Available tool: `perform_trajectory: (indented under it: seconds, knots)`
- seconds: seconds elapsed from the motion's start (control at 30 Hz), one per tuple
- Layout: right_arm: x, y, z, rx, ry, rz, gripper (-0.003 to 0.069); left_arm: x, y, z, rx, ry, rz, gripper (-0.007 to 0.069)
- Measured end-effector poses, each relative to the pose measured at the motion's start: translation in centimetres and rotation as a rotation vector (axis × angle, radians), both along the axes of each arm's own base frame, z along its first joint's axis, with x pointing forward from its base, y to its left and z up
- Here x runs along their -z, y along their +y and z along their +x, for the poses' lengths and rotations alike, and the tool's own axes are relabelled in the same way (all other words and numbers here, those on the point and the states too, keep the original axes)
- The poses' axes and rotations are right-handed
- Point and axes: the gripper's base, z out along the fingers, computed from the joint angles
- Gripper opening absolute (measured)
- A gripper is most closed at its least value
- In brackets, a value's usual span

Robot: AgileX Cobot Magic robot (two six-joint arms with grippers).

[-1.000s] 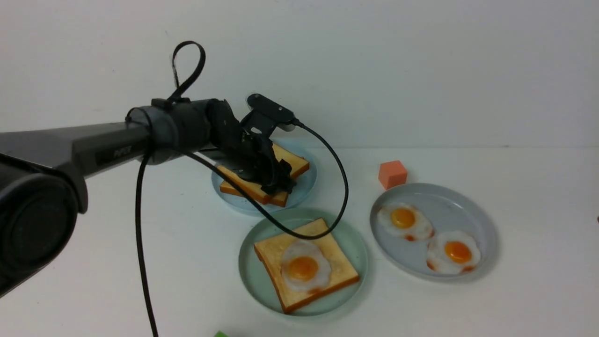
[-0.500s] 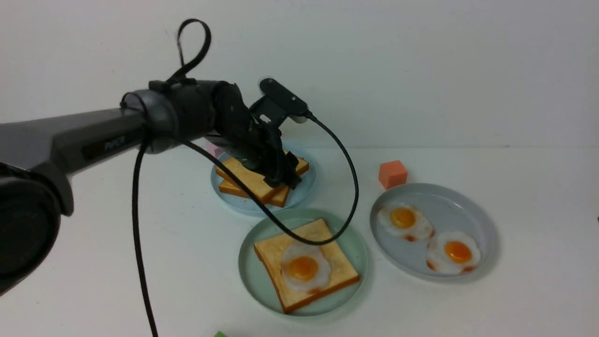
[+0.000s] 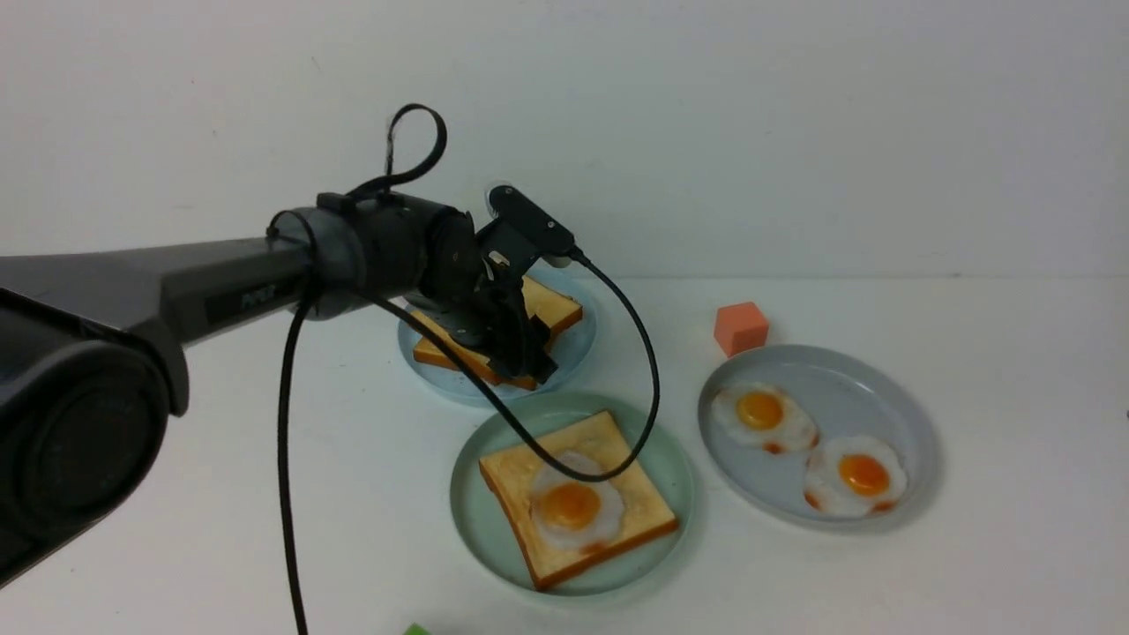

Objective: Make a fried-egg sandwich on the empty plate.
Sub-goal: Use the left arm to grab a slice of bread, then use the left arm to place a slice of bread on the fried egg in the middle

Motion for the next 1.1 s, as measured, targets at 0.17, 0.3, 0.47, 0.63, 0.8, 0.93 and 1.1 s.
perform_trajectory:
  seconds: [0.17,0.3,0.47,0.63,0.8,0.93,1.1]
  knots:
    - [0.0,0.0,0.0,0.0,0.0,0.0,0.0028,0.1,0.0,0.1,-0.032,0.001,-0.016,0.0422]
    - [0.0,0.0,0.0,0.0,0.0,0.0,0.0031,0.1,0.0,0.1,-0.066,0.01,-0.04,0.0315]
    - [0.0,0.0,0.0,0.0,0.001,0.0,0.0036,0.0,-0.2,0.0,-0.056,0.001,-0.026,0.0287]
    - [-0.2,-0.4,-0.4,0.001,-0.013,0.011,0.0038,-2.3,0.1,-0.5,-0.051,-0.016,-0.012,0.0206]
    - [-1.0,-2.1,-1.7,0.016,-0.082,0.037,0.0041,-8.7,0.9,-2.5,-0.066,-0.047,-0.048,0.0037]
    - [-1.7,-3.7,-3.3,0.024,-0.134,0.075,0.0043,-12.7,0.7,-6.1,-0.041,-0.029,-0.061,0.0039]
    - [-2.2,-5.6,-5.2,0.028,-0.195,0.13,0.0043,-11.7,-2.1,-12.1,0.1,0.019,0.01,0.0039]
